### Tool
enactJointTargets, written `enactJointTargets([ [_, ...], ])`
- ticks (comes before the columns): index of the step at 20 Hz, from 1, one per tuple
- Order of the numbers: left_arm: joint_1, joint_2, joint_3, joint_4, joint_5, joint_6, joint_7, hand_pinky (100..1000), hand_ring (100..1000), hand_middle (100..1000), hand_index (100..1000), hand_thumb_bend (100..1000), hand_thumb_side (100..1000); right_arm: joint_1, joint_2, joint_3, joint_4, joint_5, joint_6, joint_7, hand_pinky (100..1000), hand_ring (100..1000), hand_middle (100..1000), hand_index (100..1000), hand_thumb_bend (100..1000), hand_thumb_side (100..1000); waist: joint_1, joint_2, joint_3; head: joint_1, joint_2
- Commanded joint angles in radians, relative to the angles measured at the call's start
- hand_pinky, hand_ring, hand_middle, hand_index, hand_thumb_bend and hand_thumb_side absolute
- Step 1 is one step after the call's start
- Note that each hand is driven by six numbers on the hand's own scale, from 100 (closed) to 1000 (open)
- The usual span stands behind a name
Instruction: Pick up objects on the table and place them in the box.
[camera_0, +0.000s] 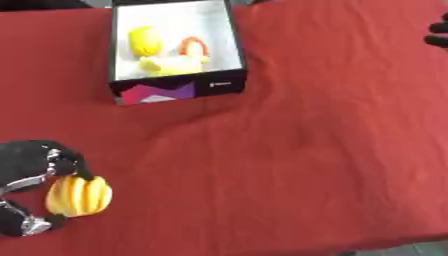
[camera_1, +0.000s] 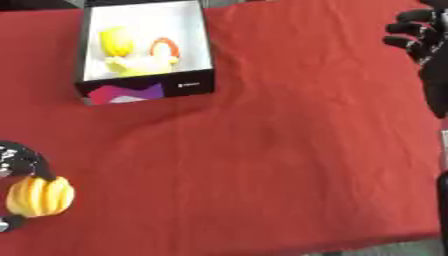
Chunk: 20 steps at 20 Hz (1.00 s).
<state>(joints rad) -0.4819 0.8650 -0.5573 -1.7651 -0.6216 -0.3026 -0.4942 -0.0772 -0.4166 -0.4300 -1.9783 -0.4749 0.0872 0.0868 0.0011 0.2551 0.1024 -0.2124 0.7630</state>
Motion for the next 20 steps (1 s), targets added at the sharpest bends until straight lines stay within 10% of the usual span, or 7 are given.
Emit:
enactJointTargets([
  [1, 0.003, 0.043, 0.026, -0.059, 0.04, 0.002, 0.022, 783, 693, 602, 689, 284, 159, 0.001, -0.013, -0.007, -0.022, 0.007, -0.002, 0.004, 727, 686, 610, 808, 100, 614, 0.009, -0.02, 0.003, 0.0, 0.003],
  [12, -0.028, 0.099, 0.207, -0.235, 0.242, -0.045, 0.236, 701, 582, 512, 590, 217, 100, 0.015, -0.02, -0.006, -0.022, 0.007, -0.005, 0.007, 729, 687, 611, 809, 100, 609, 0.011, -0.034, 0.02, -0.017, 0.002],
  [20, -0.211, 0.125, 0.295, -0.228, 0.456, -0.02, 0.307, 696, 556, 493, 567, 264, 100, -0.009, -0.041, 0.008, -0.022, -0.02, -0.01, 0.014, 730, 689, 613, 809, 100, 606, 0.016, -0.033, -0.004, 0.0, -0.012],
])
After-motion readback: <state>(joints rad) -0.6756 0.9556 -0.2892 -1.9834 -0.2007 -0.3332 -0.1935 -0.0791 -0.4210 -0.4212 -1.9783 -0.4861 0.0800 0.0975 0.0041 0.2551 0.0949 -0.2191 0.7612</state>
